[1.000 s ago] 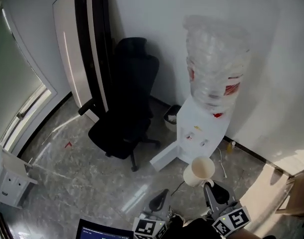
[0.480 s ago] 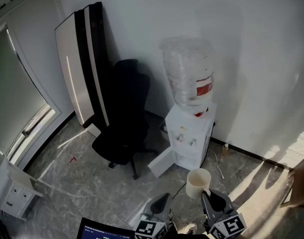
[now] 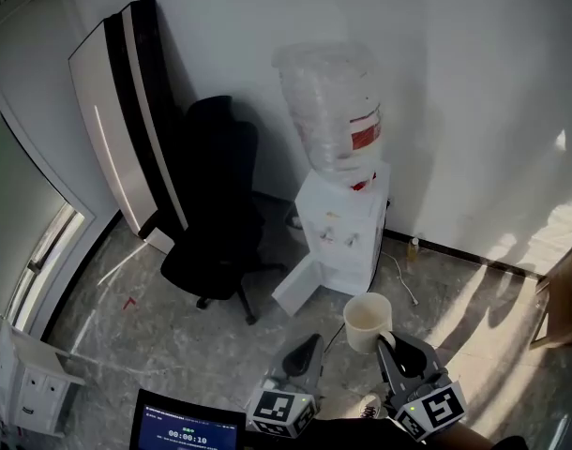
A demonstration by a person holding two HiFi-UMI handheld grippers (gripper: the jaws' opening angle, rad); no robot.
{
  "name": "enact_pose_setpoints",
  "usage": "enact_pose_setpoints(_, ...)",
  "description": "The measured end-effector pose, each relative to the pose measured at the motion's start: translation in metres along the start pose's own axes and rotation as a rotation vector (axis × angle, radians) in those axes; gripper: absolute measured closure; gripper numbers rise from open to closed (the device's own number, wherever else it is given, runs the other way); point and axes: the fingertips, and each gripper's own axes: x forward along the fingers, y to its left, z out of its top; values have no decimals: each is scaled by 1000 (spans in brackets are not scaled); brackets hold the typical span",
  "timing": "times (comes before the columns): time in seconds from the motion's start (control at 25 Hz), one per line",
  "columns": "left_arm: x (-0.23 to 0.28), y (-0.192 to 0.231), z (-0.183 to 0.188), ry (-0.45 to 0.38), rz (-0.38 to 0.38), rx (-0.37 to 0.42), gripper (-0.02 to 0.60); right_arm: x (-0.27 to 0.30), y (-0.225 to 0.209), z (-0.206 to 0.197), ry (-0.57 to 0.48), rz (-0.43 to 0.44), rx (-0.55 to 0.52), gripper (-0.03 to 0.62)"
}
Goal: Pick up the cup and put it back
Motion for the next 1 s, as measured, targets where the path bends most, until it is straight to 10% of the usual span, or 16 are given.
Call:
enact_pose_setpoints(0.56, -35, 125, 35, 13, -250, 25, 577, 83, 109, 16, -99, -246, -29, 546)
enact_pose_setpoints(1.0, -51, 136, 31, 29, -356, 10, 577, 88, 151, 19, -101, -331, -58, 546)
